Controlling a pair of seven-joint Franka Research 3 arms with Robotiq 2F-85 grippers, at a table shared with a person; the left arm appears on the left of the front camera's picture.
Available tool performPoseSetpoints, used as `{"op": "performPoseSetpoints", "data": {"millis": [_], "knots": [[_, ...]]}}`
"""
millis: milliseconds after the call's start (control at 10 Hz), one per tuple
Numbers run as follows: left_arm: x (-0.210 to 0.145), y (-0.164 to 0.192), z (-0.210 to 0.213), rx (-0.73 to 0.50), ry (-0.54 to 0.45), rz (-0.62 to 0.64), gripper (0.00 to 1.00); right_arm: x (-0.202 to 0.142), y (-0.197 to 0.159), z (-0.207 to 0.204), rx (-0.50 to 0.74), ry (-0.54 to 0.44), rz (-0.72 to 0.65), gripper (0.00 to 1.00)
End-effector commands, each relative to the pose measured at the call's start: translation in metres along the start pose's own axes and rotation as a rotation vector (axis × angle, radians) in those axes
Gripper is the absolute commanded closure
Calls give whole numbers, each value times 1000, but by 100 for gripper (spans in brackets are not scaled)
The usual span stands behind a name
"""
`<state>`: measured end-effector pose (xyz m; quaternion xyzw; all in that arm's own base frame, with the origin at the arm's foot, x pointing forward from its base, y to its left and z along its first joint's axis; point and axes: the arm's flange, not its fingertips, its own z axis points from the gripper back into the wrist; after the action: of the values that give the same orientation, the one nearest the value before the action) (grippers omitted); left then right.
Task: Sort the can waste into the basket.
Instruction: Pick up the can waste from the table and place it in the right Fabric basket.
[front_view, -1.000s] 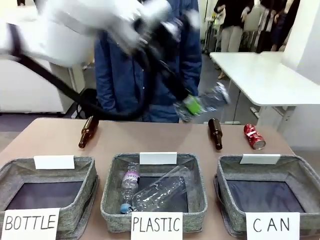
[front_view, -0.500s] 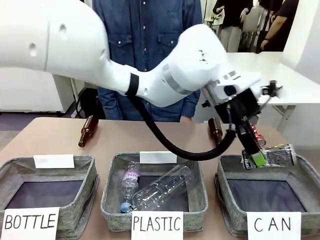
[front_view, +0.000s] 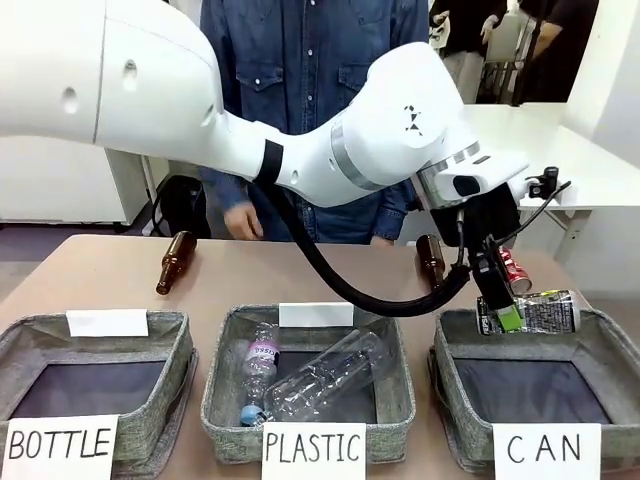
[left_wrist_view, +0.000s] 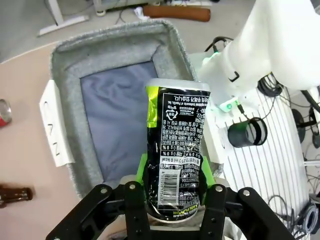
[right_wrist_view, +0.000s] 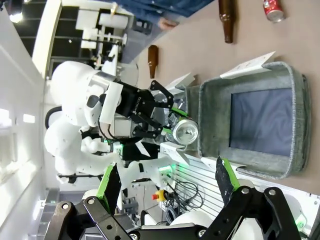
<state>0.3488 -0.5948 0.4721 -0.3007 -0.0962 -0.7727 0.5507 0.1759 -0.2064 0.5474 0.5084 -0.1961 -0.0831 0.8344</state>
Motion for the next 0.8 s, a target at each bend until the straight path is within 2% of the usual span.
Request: {"op": "performPoseSetpoints", "data": {"millis": [0, 400, 700], "knots": [[2, -8, 2, 20, 16, -17, 0, 2, 1, 1, 6, -18, -14, 0], [-1, -8, 3, 30, 4, -23, 0, 2, 1, 1, 6, -18, -14, 0], [-9, -12, 21, -5, 2, 39, 0, 2, 1, 1, 6, -18, -14, 0]]}}
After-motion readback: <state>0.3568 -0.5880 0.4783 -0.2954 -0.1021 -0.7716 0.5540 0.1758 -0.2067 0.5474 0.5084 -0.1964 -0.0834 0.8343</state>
